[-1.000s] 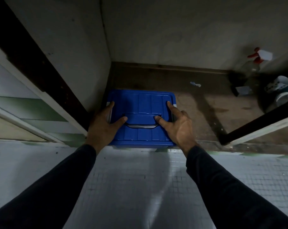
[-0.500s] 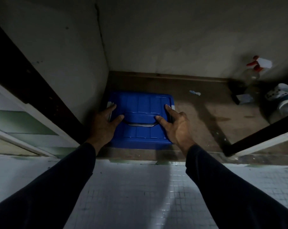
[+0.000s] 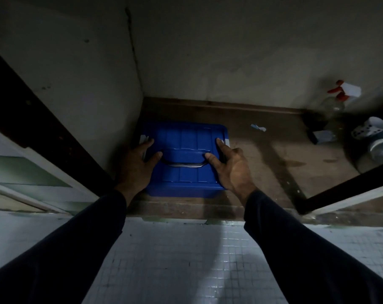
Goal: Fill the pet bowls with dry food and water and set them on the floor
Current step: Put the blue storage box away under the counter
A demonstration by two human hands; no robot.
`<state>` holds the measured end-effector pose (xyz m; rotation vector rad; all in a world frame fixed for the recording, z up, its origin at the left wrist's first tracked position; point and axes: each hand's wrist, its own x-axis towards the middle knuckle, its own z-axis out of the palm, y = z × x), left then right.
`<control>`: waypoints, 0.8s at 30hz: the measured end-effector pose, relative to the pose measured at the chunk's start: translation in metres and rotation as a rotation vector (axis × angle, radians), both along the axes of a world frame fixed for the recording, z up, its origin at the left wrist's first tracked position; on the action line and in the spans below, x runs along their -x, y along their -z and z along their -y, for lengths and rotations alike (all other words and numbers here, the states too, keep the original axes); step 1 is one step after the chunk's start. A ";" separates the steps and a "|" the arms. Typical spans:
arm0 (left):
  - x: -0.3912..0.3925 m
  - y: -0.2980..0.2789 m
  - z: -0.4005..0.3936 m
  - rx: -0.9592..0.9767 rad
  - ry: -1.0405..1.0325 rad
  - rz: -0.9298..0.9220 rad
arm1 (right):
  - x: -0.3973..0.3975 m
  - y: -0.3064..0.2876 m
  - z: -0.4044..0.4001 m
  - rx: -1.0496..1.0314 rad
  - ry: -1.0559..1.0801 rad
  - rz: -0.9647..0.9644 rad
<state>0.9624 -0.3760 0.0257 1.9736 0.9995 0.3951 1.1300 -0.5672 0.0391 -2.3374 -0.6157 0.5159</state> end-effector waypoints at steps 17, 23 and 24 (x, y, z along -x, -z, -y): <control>0.036 -0.026 0.030 -0.277 0.254 -0.379 | 0.033 -0.015 0.021 0.187 -0.175 0.067; 0.073 -0.055 0.063 -0.285 0.310 -0.423 | 0.065 -0.031 0.050 0.354 -0.283 0.122; 0.081 -0.061 0.070 -0.278 0.322 -0.425 | 0.072 -0.035 0.058 0.372 -0.298 0.128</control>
